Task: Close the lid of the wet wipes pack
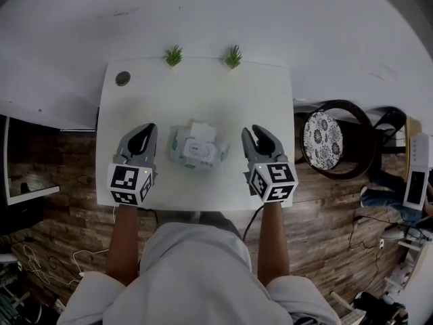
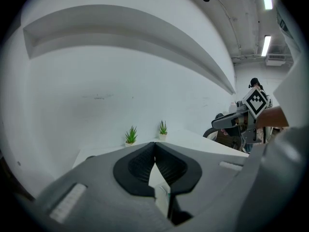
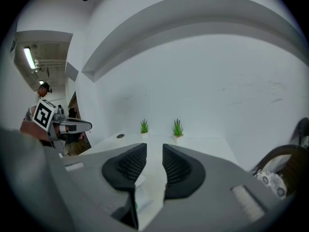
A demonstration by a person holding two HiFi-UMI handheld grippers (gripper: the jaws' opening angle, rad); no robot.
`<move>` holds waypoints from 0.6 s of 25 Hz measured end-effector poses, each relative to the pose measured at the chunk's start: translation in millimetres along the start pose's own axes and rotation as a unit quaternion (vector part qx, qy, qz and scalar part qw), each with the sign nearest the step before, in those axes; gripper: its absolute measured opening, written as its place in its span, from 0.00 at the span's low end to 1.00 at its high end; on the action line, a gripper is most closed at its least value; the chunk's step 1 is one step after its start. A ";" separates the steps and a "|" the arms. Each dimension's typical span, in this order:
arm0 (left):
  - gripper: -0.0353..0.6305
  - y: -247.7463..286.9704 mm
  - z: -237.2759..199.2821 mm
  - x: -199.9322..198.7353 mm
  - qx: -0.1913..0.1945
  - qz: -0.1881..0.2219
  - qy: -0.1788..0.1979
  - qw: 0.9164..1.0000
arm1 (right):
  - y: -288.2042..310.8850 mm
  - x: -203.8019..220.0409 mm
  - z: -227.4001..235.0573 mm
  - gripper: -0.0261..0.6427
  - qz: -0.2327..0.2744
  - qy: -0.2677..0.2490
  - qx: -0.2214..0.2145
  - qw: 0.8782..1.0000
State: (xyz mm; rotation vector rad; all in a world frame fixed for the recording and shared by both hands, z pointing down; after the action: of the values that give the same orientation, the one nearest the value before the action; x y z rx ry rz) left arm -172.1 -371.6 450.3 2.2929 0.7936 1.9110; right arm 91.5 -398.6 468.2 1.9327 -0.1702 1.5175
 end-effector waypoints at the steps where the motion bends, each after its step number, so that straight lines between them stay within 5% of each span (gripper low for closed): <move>1: 0.06 3.5 -0.4 1.9 -0.001 -0.002 -0.001 1.000 | 4.0 2.5 0.3 0.20 -0.003 0.001 -0.003 1.000; 15: 0.06 32.6 -15.5 39.5 -0.006 -0.042 -0.025 0.999 | 44.7 37.7 -8.8 0.20 -0.046 0.008 -0.041 0.998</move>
State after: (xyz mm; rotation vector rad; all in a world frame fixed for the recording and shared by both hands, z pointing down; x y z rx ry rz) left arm -171.1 -387.8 501.3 2.2536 0.8541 1.8104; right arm 74.6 -417.1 521.9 1.8379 -0.1321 1.4428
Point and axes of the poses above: the fingertips, and each gripper's own axes: y forward along the fingers, z to its right, x out of its underside, the point moved 2 cm from there along -y, backward along the fingers, and after that the axes turned 15 degrees about -y, right-handed, at the moved point
